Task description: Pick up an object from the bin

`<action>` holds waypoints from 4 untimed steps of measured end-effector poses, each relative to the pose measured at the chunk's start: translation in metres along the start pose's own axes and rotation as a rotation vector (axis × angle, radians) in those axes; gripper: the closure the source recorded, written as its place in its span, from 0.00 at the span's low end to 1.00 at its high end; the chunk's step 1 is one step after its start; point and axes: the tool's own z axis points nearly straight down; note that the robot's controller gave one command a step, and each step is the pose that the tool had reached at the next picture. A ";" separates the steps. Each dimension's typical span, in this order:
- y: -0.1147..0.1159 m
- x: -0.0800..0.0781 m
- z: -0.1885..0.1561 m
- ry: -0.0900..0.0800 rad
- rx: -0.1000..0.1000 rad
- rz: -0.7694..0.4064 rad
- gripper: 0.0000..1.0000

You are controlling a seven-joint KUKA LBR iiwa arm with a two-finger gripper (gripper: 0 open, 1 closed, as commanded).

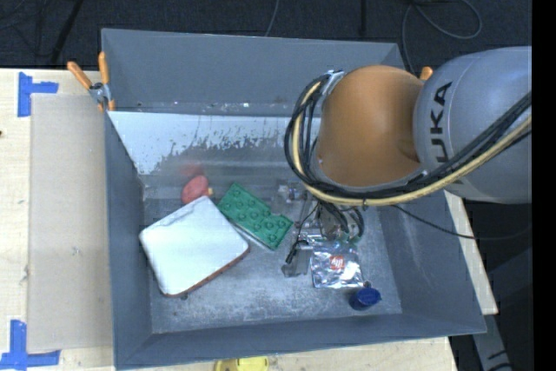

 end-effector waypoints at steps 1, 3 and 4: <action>-0.016 -0.071 0.070 0.001 0.001 -0.079 0.00; 0.006 -0.081 0.078 -0.002 -0.001 0.370 0.00; -0.001 -0.082 0.134 0.003 0.001 0.473 0.00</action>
Offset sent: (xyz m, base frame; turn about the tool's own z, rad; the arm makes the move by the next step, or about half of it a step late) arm 0.0710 -0.0150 -0.0658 -0.0794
